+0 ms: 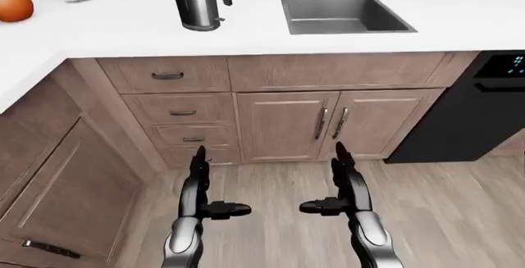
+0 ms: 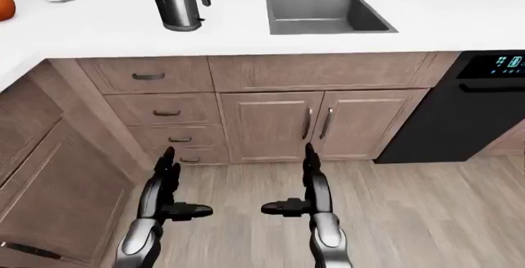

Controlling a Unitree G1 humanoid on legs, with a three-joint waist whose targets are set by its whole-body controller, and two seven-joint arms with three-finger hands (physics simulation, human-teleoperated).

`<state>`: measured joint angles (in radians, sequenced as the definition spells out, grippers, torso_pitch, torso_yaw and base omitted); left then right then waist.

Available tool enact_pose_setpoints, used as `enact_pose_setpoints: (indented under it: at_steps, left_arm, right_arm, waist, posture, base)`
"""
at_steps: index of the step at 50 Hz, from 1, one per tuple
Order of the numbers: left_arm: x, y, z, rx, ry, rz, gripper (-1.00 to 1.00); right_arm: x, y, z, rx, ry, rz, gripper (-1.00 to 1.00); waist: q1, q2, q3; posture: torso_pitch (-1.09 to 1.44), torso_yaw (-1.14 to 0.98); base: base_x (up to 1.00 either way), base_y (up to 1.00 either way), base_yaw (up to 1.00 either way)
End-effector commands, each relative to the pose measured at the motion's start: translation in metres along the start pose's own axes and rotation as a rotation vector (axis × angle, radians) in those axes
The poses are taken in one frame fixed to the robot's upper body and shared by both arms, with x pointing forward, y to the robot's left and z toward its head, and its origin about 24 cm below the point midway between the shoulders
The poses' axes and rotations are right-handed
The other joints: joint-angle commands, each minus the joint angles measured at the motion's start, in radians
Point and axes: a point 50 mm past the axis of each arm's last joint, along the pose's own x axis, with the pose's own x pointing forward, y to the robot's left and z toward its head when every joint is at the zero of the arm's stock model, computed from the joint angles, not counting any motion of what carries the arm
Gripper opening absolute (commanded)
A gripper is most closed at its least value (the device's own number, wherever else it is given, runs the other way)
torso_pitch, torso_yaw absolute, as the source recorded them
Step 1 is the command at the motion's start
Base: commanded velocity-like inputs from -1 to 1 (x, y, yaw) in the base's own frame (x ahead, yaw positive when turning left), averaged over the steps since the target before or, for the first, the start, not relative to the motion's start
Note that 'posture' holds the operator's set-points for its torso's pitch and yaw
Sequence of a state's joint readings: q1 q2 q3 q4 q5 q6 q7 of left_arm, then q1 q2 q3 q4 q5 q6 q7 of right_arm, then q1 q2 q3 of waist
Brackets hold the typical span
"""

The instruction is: Close the lid of the electric kettle.

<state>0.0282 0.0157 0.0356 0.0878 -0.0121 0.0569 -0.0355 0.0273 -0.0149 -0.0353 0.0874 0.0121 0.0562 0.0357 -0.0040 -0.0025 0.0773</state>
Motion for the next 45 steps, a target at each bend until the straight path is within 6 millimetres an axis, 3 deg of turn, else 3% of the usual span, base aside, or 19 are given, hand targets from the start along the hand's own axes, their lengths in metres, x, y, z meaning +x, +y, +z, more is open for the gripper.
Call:
enact_pose_setpoints:
  at_steps: [1, 3, 4, 5, 7, 8, 25, 36, 39, 45]
  left_arm:
    - [0.006, 0.0, 0.032, 0.005, -0.175, -0.005, 1.0]
    - [0.004, 0.001, 0.034, 0.007, -0.176, -0.003, 1.0]
    - [0.005, 0.001, 0.033, 0.005, -0.177, -0.002, 1.0]
    - [0.004, 0.002, 0.034, 0.007, -0.178, 0.002, 1.0]
    - [0.004, 0.002, 0.035, 0.004, -0.177, 0.001, 1.0]
    - [0.005, 0.002, 0.033, 0.003, -0.177, 0.0, 1.0]
    - [0.004, 0.002, 0.032, 0.006, -0.168, -0.002, 1.0]
    - [0.006, 0.005, 0.032, 0.005, -0.172, 0.003, 1.0]
    - [0.004, 0.007, 0.037, 0.002, -0.182, 0.009, 1.0]
    - [-0.007, 0.015, 0.068, 0.005, -0.236, 0.036, 1.0]
  right_arm:
    - [0.004, 0.002, 0.032, -0.013, -0.17, 0.006, 1.0]
    - [0.003, 0.002, 0.032, -0.016, -0.169, 0.005, 1.0]
    - [0.004, 0.001, 0.031, -0.017, -0.167, 0.005, 1.0]
    - [0.004, 0.001, 0.03, -0.021, -0.166, 0.004, 1.0]
    - [0.003, 0.002, 0.031, -0.022, -0.164, 0.006, 1.0]
    - [0.003, 0.002, 0.031, -0.022, -0.165, 0.005, 1.0]
    - [0.004, -0.001, 0.031, -0.024, -0.169, 0.001, 1.0]
    - [0.003, -0.003, 0.033, -0.023, -0.174, -0.005, 1.0]
    - [0.0, -0.007, 0.04, -0.019, -0.187, -0.014, 1.0]
    - [-0.006, -0.018, 0.059, 0.005, -0.221, -0.038, 1.0]
  waist:
    - [-0.002, -0.008, -0.001]
    - [0.007, -0.001, -0.062]
    - [0.008, -0.001, -0.052]
    - [0.006, -0.006, -0.017]
    - [0.006, -0.007, -0.07]
    - [0.007, -0.007, -0.075]
    - [0.006, -0.003, -0.092]
    - [0.006, -0.003, -0.085]
    - [0.006, -0.003, -0.083]
    - [0.005, -0.003, -0.077]
  posture:
    - [0.0, 0.0]
    - [0.0, 0.0]
    - [0.0, 0.0]
    - [0.0, 0.0]
    - [0.0, 0.0]
    - [0.0, 0.0]
    - [0.0, 0.0]
    - [0.0, 0.0]
    - [0.0, 0.0]
    - [0.0, 0.0]
  base:
    - [0.0, 0.0, 0.0]
    - [0.0, 0.0, 0.0]
    - [0.0, 0.0, 0.0]
    - [0.0, 0.0, 0.0]
    - [0.0, 0.0, 0.0]
    - [0.0, 0.0, 0.0]
    - [0.0, 0.0, 0.0]
    - [0.0, 0.0, 0.0]
    - [0.0, 0.0, 0.0]
    - [0.0, 0.0, 0.0]
